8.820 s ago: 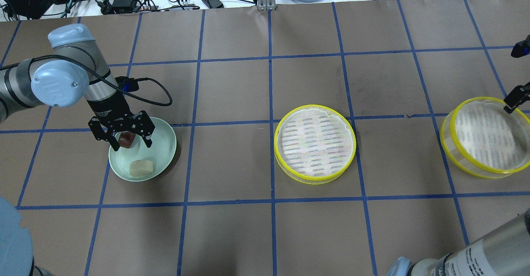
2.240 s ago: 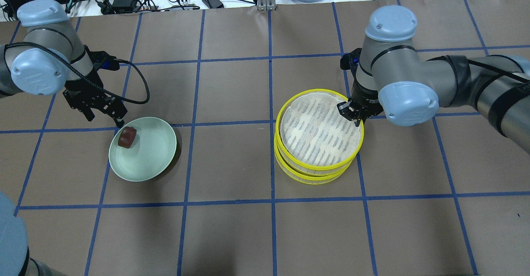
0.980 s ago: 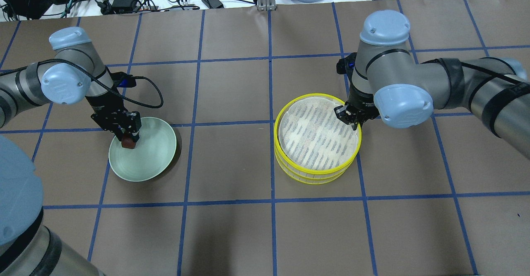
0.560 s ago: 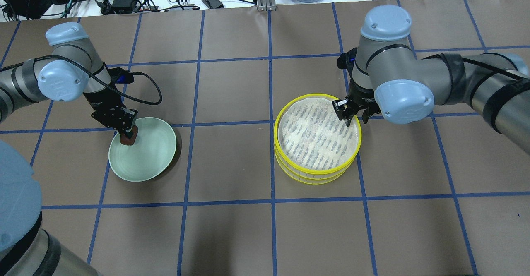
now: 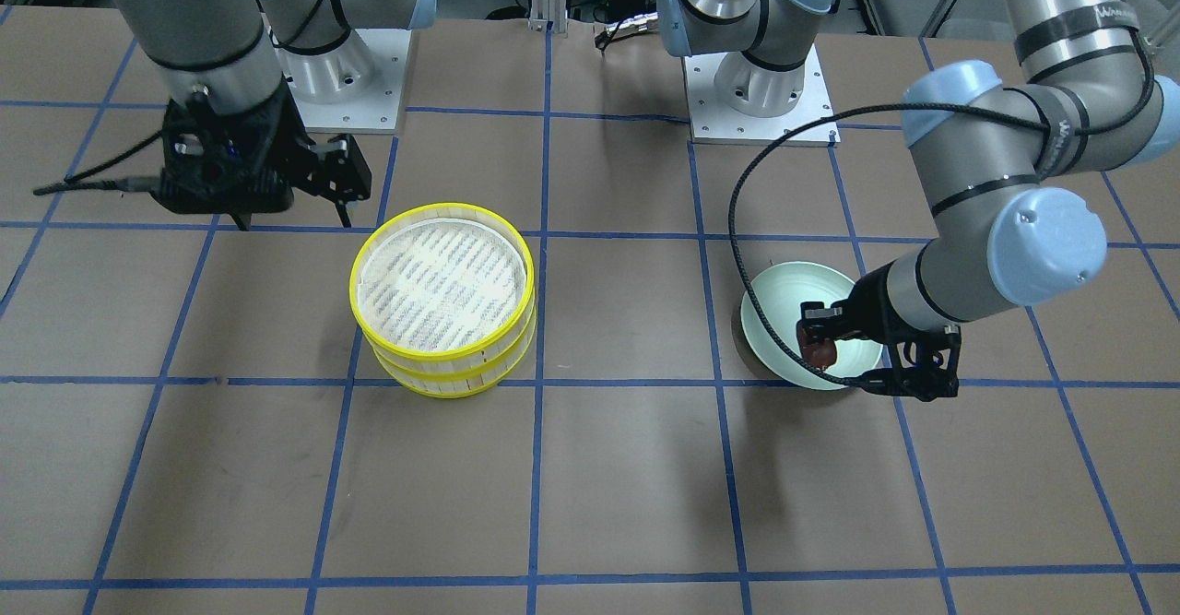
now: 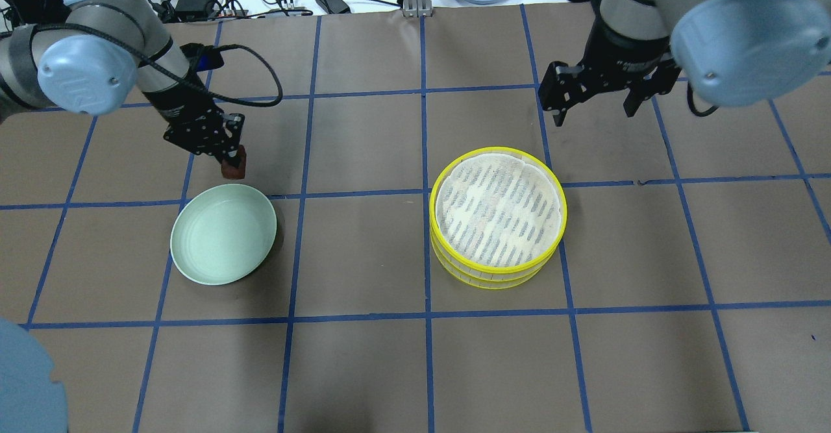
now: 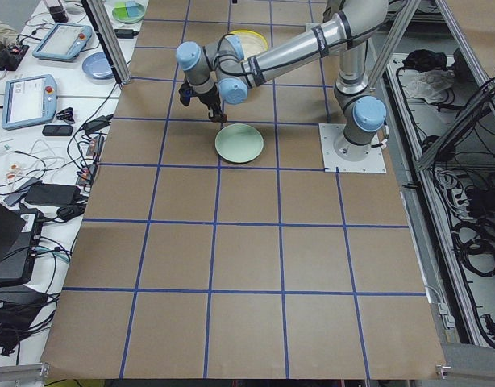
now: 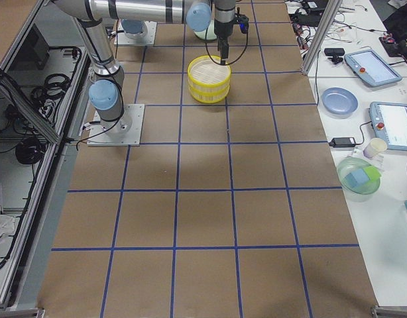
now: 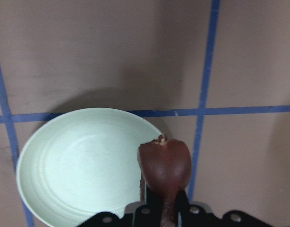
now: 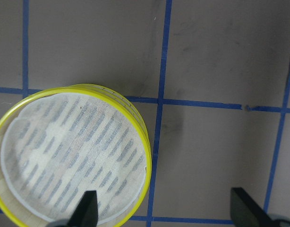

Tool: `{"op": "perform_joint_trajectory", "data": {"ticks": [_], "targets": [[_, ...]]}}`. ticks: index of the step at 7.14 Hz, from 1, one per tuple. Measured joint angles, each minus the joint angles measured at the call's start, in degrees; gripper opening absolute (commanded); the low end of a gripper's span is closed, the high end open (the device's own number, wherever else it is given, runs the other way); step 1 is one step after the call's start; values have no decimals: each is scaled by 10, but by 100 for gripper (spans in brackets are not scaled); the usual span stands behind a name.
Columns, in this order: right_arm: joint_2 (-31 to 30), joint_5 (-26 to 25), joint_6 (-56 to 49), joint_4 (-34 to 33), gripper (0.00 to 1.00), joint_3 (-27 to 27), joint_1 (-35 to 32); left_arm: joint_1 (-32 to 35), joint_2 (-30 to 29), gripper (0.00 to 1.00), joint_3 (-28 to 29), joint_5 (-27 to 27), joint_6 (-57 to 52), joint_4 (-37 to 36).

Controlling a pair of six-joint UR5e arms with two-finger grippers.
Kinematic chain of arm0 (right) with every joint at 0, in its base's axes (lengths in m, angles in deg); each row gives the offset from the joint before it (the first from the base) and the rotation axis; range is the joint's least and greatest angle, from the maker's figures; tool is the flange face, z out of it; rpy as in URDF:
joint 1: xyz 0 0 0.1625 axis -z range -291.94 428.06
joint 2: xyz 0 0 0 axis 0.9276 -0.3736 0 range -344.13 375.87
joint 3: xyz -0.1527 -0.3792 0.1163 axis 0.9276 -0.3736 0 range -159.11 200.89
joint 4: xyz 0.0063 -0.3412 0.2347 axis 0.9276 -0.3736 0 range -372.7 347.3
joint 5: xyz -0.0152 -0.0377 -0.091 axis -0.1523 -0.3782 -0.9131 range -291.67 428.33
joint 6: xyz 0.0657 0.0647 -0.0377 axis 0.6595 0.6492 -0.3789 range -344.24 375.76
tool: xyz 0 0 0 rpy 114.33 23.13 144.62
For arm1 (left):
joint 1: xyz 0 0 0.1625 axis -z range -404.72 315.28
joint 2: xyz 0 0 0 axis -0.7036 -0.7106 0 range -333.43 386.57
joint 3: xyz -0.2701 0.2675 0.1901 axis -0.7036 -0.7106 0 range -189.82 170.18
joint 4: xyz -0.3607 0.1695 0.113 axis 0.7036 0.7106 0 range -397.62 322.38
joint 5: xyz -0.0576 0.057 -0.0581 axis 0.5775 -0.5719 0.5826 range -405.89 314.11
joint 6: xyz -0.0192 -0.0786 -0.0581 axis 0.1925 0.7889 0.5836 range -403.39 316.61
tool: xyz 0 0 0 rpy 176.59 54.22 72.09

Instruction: Stack buns with steamer

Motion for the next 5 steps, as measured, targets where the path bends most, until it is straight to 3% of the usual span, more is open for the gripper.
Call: {"op": "perform_joint_trajectory", "data": {"ticks": [2,5], "targets": [[-13,1,14,68,100,-60,0,80,31,0,9,76,120,7],[-17,3,65,86,100,-63,-2,181,30,0,-2,191,238,-35]]}}
